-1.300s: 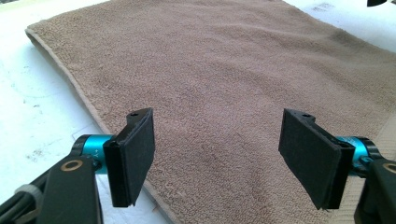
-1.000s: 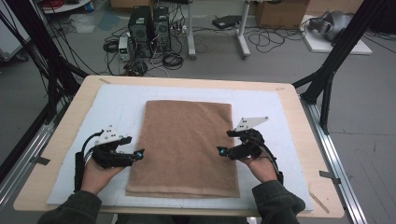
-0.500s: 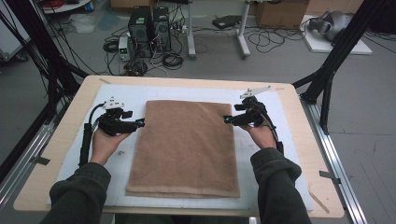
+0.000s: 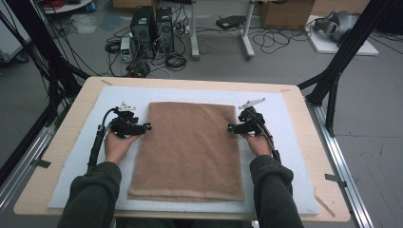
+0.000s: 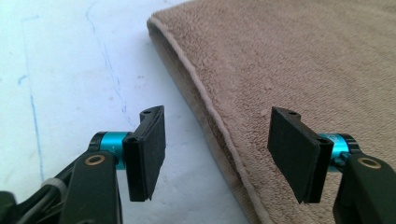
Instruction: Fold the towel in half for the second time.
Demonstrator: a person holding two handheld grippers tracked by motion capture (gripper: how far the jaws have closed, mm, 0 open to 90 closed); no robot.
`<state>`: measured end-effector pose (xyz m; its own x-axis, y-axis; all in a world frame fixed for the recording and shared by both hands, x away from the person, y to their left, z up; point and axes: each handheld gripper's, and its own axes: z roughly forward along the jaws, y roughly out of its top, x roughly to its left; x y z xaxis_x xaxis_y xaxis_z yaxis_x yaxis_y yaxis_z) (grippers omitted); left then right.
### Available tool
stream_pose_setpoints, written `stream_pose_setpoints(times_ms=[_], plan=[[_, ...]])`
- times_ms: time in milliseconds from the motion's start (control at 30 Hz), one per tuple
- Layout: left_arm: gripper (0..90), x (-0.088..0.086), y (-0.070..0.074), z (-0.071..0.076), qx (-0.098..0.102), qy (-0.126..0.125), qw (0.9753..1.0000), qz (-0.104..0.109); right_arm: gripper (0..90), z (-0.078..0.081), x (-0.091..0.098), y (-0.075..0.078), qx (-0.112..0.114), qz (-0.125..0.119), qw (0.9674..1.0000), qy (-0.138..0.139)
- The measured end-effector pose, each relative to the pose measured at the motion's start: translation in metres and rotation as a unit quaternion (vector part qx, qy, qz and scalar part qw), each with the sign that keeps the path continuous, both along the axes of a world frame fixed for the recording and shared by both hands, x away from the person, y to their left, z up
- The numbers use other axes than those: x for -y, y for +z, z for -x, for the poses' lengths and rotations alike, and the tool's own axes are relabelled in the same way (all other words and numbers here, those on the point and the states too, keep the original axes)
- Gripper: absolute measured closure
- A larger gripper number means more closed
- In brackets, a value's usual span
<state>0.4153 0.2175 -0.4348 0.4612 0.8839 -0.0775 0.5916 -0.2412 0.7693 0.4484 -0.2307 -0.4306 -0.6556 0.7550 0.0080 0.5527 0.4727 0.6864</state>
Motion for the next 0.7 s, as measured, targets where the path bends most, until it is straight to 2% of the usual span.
stream_pose_setpoints(times_ms=[100, 167, 200, 233, 267, 300, 333, 367, 433, 500, 533, 633, 700], plan=[[39.5, 0.0, -0.004, -0.002, -0.012, -0.001, 0.9999, 0.009, 36.5, -0.002, 0.0, -0.005, -0.013, -0.013, 0.9998, -0.002], [44.4, 0.001, -0.007, -0.003, -0.017, -0.003, 0.9998, 0.005, 37.3, -0.004, 0.003, -0.009, -0.035, -0.031, 0.9989, -0.007], [47.3, 0.001, -0.008, -0.004, -0.022, -0.009, 0.9997, 0.009, 38.8, -0.004, 0.003, -0.01, -0.036, -0.036, 0.9986, -0.009], [52.0, 0.003, -0.009, -0.004, -0.026, -0.012, 0.9996, 0.002, 40.5, -0.004, 0.003, -0.01, -0.034, -0.033, 0.9988, -0.009], [53.4, 0.005, -0.009, -0.003, -0.023, -0.009, 0.9997, -0.005, 44.7, -0.003, 0.002, -0.01, -0.033, -0.027, 0.9991, -0.005], [55.9, 0.008, -0.008, -0.002, -0.022, -0.018, 0.9996, -0.01, 50.5, -0.003, 0.001, -0.009, -0.033, -0.027, 0.9991, 0.003], [64.5, 0.009, -0.008, -0.001, -0.023, -0.032, 0.9992, -0.008, 53.3, -0.003, 0.0, -0.009, -0.037, -0.028, 0.9988, 0.012], [69.5, 0.011, -0.008, 0.0, -0.021, -0.033, 0.9992, -0.009, 57.0, -0.003, 0.0, -0.009, -0.039, -0.033, 0.9985, 0.017], [71.3, 0.008, -0.008, -0.002, -0.033, -0.027, 0.9991, 0.007, 62.0, -0.003, 0.001, -0.009, -0.05, -0.045, 0.9976, 0.014], [73.4, 0.006, -0.008, -0.003, -0.037, -0.027, 0.9988, 0.018, 75.5, -0.004, 0.001, -0.009, -0.057, -0.056, 0.9965, 0.022], [74.9, 0.006, -0.008, -0.003, -0.038, -0.029, 0.9987, 0.02, 79.5, -0.004, 0.001, -0.009, -0.069, -0.066, 0.9949, 0.031], [80.5, 0.005, -0.009, -0.003, -0.043, -0.035, 0.998, 0.031, 80.8, -0.004, 0.001, -0.01, -0.071, -0.071, 0.9944, 0.031], [82.4, 0.004, -0.009, -0.004, -0.047, -0.029, 0.9976, 0.043, 81.8, -0.004, 0.002, -0.009, -0.074, -0.076, 0.994, 0.027]])
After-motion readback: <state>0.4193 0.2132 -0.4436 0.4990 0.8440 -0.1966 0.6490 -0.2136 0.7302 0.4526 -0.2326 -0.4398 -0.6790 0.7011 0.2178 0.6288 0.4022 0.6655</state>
